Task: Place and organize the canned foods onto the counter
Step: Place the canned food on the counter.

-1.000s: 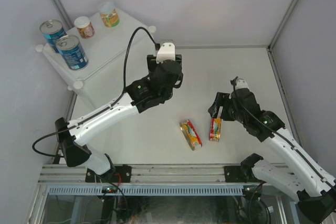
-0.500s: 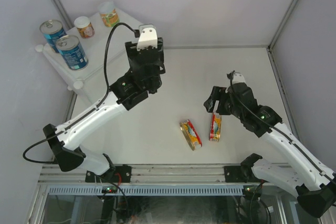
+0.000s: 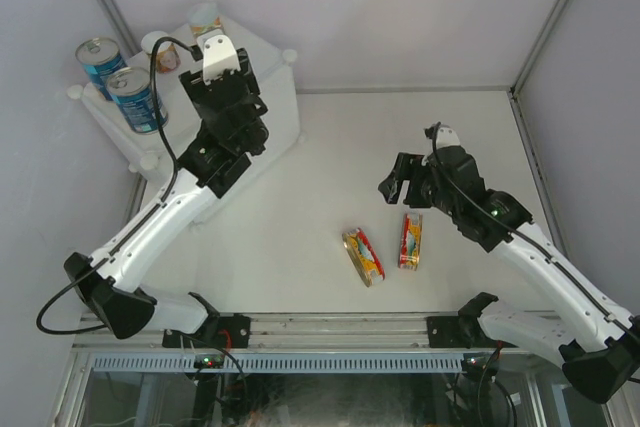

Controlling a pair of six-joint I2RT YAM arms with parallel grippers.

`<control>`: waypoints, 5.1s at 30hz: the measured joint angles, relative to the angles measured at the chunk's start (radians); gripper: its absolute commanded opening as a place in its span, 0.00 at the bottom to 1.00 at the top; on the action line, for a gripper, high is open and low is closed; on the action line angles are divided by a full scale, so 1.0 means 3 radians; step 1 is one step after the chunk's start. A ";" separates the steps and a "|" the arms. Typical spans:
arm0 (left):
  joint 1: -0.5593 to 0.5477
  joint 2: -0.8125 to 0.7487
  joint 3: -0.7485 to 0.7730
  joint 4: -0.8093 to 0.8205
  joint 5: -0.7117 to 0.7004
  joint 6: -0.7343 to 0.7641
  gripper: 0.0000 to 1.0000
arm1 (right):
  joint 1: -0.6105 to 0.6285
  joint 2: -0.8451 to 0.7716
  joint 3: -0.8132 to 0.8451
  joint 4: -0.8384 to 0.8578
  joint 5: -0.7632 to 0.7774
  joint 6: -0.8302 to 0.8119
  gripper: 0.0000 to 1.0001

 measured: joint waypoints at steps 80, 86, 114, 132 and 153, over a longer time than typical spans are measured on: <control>0.1387 0.0882 -0.0097 0.0551 0.0389 -0.0710 0.31 | 0.0327 0.0329 0.0448 -0.0455 0.0347 -0.0155 0.72; 0.1400 0.0884 -0.0067 0.0459 0.0436 -0.0810 0.65 | 0.0308 0.0313 0.0448 -0.0456 0.0347 -0.0154 0.72; 0.1399 0.0882 0.0253 -0.0848 0.0660 -0.1406 0.91 | 0.0309 -0.0066 0.0240 -0.0374 0.0320 -0.0118 0.72; 0.1310 0.0881 0.0359 -0.1211 0.0652 -0.1659 0.92 | 0.0314 -0.0099 0.0240 -0.0375 0.0318 -0.0118 0.73; 0.1027 0.0613 0.0435 -0.1472 0.0526 -0.1925 0.92 | 0.0404 -0.0205 0.0163 -0.0376 0.0323 -0.0055 0.73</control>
